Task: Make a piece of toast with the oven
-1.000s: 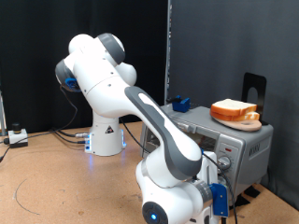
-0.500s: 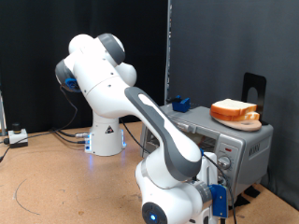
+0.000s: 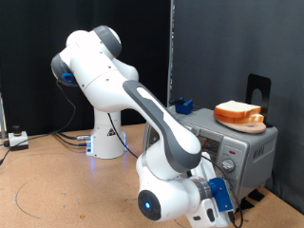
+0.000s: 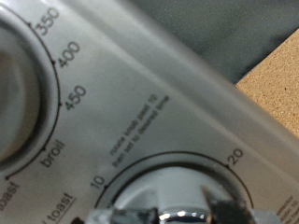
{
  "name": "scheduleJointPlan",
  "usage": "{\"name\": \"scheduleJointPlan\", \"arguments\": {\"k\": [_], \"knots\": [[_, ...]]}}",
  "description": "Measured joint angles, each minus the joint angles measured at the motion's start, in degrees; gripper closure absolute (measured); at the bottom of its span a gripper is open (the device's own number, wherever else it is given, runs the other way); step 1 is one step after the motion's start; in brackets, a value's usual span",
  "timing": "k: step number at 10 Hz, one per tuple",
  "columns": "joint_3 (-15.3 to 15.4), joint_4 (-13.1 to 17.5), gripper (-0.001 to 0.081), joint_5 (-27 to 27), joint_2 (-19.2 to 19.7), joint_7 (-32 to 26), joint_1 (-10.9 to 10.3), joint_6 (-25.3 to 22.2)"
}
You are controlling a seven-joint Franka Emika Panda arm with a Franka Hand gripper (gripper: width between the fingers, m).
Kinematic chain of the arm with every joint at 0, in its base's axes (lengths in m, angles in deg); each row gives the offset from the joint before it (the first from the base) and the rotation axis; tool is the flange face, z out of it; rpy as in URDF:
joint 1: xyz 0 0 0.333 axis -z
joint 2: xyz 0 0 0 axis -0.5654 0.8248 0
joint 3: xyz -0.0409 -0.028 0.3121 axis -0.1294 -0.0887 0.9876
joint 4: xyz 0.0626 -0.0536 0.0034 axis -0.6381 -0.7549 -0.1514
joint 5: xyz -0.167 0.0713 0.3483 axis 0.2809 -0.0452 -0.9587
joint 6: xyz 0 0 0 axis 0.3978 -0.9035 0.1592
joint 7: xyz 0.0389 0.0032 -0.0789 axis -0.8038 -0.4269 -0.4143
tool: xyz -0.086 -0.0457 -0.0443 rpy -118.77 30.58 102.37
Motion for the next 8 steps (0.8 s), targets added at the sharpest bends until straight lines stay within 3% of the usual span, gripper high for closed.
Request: {"name": "scheduleJointPlan", "arguments": {"k": [5,6,7,8], "knots": [[0.0,0.0,0.0708,0.0,0.0,2.0,0.1,0.1],[0.1,0.3,0.0674,-0.1,-0.2,2.4,0.2,-0.4],[0.1,0.3,0.0491,0.0,-0.8,2.9,0.5,-1.3],[0.1,0.4,0.0491,0.0,-1.4,3.3,0.8,-2.2]]}}
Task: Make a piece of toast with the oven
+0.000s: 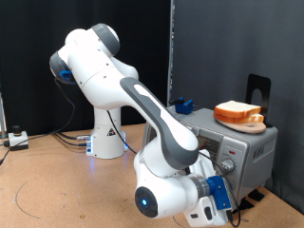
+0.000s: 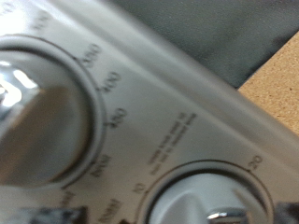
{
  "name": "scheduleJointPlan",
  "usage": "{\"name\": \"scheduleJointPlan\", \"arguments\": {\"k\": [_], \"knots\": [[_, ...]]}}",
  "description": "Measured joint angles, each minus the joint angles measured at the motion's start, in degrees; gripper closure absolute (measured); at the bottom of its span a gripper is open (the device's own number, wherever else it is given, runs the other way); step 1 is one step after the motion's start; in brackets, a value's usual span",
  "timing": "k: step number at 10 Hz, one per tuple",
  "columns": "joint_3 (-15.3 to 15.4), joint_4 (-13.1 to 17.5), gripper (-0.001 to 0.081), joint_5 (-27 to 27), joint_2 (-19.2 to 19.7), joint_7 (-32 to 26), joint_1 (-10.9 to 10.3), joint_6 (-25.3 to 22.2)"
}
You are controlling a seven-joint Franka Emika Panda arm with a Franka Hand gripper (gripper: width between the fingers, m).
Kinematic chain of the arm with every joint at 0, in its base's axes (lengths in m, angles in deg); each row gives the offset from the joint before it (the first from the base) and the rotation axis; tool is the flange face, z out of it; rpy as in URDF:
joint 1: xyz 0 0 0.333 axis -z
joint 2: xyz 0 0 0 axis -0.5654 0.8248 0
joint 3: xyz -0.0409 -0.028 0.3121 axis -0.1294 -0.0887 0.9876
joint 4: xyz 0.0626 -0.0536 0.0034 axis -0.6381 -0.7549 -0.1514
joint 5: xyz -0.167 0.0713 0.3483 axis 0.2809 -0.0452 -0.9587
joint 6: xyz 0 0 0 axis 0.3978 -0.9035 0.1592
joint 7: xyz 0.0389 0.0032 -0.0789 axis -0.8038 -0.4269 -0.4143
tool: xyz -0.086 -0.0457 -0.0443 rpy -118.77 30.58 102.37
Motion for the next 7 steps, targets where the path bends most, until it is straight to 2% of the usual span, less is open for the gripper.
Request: {"name": "scheduleJointPlan", "arguments": {"k": [1,2,3,4,5,7], "knots": [[0.0,0.1,0.0308,0.0,-0.4,0.4,0.4,-1.4],[-0.1,0.2,0.0308,0.5,-1.1,1.1,1.0,-3.8],[-0.3,0.4,0.0172,1.6,-1.9,2.5,1.8,-6.9],[-0.9,0.8,0.0172,3.8,-3.0,4.7,2.5,-10.4],[-1.9,1.7,0.0037,6.9,-4.2,7.1,2.7,-14.2],[-2.8,2.8,0.0009,9.4,-6.5,7.9,3.6,-17.2]]}}
